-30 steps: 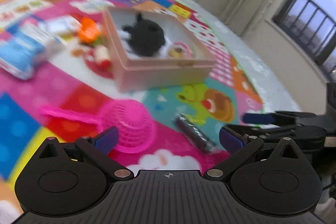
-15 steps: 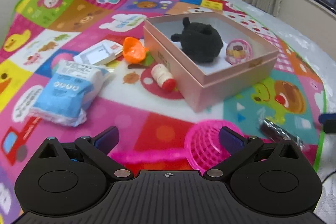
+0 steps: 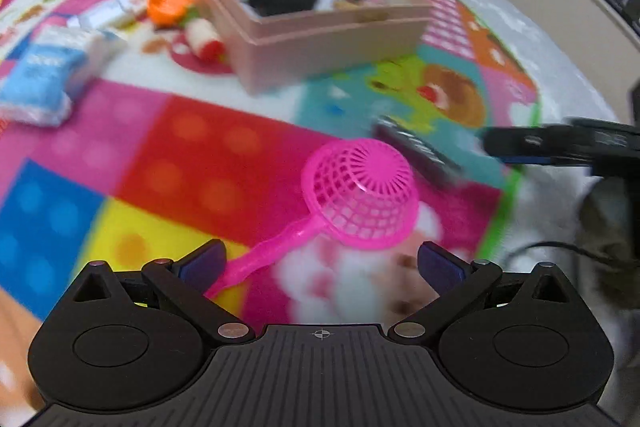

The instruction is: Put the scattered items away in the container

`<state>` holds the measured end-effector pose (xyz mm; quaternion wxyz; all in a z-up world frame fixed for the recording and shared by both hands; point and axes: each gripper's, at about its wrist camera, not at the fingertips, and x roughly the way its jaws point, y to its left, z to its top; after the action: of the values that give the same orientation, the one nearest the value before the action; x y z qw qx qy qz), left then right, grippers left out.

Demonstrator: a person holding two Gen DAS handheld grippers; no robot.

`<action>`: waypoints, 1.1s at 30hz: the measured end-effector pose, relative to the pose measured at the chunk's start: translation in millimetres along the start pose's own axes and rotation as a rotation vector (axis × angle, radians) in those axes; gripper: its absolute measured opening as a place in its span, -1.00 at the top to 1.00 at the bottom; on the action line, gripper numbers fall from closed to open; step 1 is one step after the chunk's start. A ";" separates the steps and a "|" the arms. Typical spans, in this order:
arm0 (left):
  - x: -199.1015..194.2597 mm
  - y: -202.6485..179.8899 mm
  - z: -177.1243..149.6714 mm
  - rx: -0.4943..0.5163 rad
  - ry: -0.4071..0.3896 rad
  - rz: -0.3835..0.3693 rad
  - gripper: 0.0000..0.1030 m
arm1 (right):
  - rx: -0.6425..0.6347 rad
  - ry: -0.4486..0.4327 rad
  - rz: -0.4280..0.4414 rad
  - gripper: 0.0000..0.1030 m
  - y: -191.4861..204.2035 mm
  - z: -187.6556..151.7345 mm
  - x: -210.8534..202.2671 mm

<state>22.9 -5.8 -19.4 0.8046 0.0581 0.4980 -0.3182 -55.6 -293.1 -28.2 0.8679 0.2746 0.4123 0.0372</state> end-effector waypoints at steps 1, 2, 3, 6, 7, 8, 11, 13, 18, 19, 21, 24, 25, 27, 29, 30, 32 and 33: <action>-1.5 -6.0 -3.0 -0.027 -0.002 -0.019 -1.00 | -0.007 0.008 -0.002 -0.98 1.5 0.4 1.8; -2.9 -10.0 -5.8 -0.055 -0.004 -0.027 -1.00 | -0.016 0.014 -0.008 -1.00 3.5 0.6 3.3; -4.9 -13.0 -6.9 -0.075 -0.014 -0.024 -1.00 | -0.027 0.022 -0.021 -1.00 5.8 0.8 5.1; -16.8 -20.9 -7.7 -0.042 -0.093 0.072 -1.00 | -0.075 0.047 -0.064 -1.00 14.0 1.4 10.7; -19.8 -22.1 -7.0 -0.018 -0.123 0.117 -1.00 | -0.093 0.048 -0.072 -1.00 17.4 1.8 9.5; -21.8 -22.9 -7.2 0.007 -0.155 0.154 -1.00 | -0.121 0.039 -0.071 -1.00 21.7 1.7 5.9; -13.7 -29.6 -5.0 0.080 -0.188 0.144 -1.00 | -0.320 -0.024 -0.067 -0.62 44.9 -2.1 -14.0; -0.4 -43.9 -2.7 0.186 -0.177 0.138 -1.00 | -0.427 -0.045 -0.103 -0.11 57.4 -1.7 -23.1; 39.9 -64.6 2.6 0.372 -0.098 0.238 -1.00 | -0.371 -0.023 -0.121 0.04 53.9 17.9 -32.1; 38.5 -59.4 5.5 0.327 -0.095 0.230 -1.00 | -0.402 -0.029 -0.139 0.04 56.8 16.5 -32.5; 32.9 -46.1 11.9 0.212 -0.104 0.287 -1.00 | -0.481 -0.039 -0.166 0.04 65.9 8.1 -31.4; 28.4 -20.0 19.8 0.008 -0.133 0.419 -1.00 | -0.541 -0.008 -0.151 0.03 79.0 -7.4 -17.9; 27.2 -8.9 21.1 -0.069 -0.138 0.437 -1.00 | -0.543 0.003 -0.143 0.03 83.0 -10.9 -10.9; 20.6 12.3 22.2 -0.181 -0.128 0.397 -1.00 | -0.548 0.014 -0.147 0.03 90.8 -15.5 4.4; 4.4 34.0 20.3 -0.279 -0.124 0.275 -1.00 | -0.552 0.022 -0.160 0.03 96.0 -15.9 17.7; -5.9 42.0 17.7 -0.316 -0.145 0.237 -1.00 | -0.553 0.026 -0.166 0.03 97.1 -14.3 23.3; -27.0 53.9 14.2 -0.356 -0.212 0.221 -1.00 | -0.557 0.045 -0.178 0.03 97.4 -10.5 34.5; -33.2 58.9 14.1 -0.366 -0.238 0.232 -1.00 | -0.556 0.060 -0.180 0.03 96.2 -9.2 38.3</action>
<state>57.3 50.1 2.3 0.8859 -0.0699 0.4389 -0.1330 -21.6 -196.5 -10.7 0.8970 -0.0126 0.4346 0.0798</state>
